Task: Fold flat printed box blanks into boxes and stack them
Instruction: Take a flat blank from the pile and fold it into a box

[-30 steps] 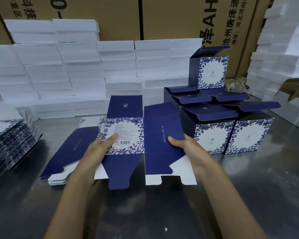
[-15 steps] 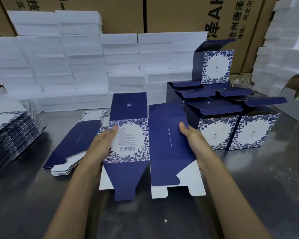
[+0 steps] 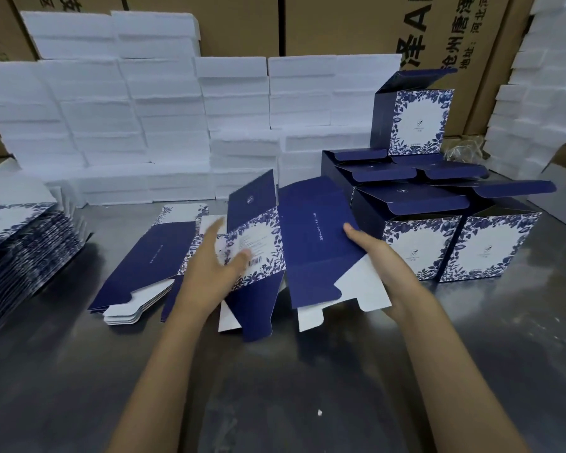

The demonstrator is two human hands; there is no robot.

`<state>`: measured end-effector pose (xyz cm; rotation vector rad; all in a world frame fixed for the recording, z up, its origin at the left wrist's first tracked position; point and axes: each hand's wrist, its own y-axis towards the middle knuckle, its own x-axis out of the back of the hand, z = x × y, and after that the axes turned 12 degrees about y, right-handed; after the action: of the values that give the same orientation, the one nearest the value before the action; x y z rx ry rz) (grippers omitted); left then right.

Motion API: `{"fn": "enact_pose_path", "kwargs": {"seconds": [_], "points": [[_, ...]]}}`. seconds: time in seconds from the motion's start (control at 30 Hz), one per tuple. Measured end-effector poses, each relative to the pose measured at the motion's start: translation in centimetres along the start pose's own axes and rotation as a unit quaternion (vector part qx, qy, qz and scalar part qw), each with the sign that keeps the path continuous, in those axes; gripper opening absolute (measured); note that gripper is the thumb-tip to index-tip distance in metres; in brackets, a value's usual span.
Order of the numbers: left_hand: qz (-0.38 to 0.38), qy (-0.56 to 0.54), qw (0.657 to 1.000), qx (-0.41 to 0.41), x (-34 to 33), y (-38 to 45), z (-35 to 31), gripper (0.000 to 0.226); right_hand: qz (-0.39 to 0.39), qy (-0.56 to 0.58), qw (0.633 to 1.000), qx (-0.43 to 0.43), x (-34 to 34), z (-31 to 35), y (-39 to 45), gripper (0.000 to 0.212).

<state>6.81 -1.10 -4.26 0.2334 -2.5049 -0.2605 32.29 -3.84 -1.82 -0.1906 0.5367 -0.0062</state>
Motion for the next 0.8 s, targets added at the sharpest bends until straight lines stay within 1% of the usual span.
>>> {"fn": "enact_pose_path", "kwargs": {"seconds": [0.07, 0.1, 0.13, 0.2, 0.27, 0.37, 0.43, 0.47, 0.53, 0.6, 0.63, 0.7, 0.8], "points": [[0.076, -0.031, 0.996, -0.023, -0.1, -0.2, -0.6, 0.053, 0.001, 0.019, 1.0, -0.013, 0.0, 0.0, -0.2, 0.031], [0.121, -0.06, 0.99, -0.032, 0.0, -0.4, -0.9, 0.05, 0.006, 0.033, 0.999, -0.009, -0.1, 0.0, -0.3, 0.028], [0.166, -0.086, 0.982, -0.039, 0.0, -0.5, -1.1, 0.054, 0.011, 0.051, 0.999, 0.003, -0.2, 0.1, -0.4, 0.026], [0.24, -0.108, 0.963, -0.066, 0.1, -0.9, -1.4, 0.074, 0.028, 0.102, 0.994, 0.041, -0.3, 0.2, -0.6, 0.026], [0.273, -0.113, 0.951, -0.087, -0.1, -1.4, -1.8, 0.092, 0.049, 0.14, 0.987, 0.064, -0.4, 0.2, -0.8, 0.026], [0.265, -0.115, 0.954, -0.084, -0.6, -1.8, -2.5, 0.108, 0.064, 0.124, 0.987, 0.075, -0.7, -0.1, -1.0, 0.025], [0.24, -0.118, 0.96, -0.085, -0.8, -1.8, -2.7, 0.11, 0.085, 0.103, 0.988, 0.071, -0.9, -0.3, -1.0, 0.028], [0.224, -0.128, 0.962, -0.088, -0.8, -1.8, -2.8, 0.106, 0.102, 0.091, 0.988, 0.066, -1.1, -0.3, -1.0, 0.032], [0.185, -0.15, 0.966, -0.1, -0.9, -1.7, -2.7, 0.089, 0.125, 0.07, 0.988, 0.051, -1.2, -0.5, -1.0, 0.039], [0.155, -0.162, 0.968, -0.11, -0.9, -1.6, -2.5, 0.072, 0.12, 0.045, 0.991, 0.034, -1.0, -0.8, -0.6, 0.044], [0.147, -0.167, 0.969, -0.109, -1.0, -1.6, -2.4, 0.067, 0.119, 0.032, 0.992, 0.027, -0.9, -0.9, -0.4, 0.043], [0.143, -0.18, 0.968, -0.104, -1.2, -1.4, -2.2, 0.065, 0.138, 0.015, 0.99, 0.016, -0.5, -0.9, 0.1, 0.038], [0.147, -0.192, 0.965, -0.099, -1.5, -1.2, -2.1, 0.068, 0.177, -0.011, 0.984, 0.026, 0.0, -0.9, 0.5, 0.047]]}}
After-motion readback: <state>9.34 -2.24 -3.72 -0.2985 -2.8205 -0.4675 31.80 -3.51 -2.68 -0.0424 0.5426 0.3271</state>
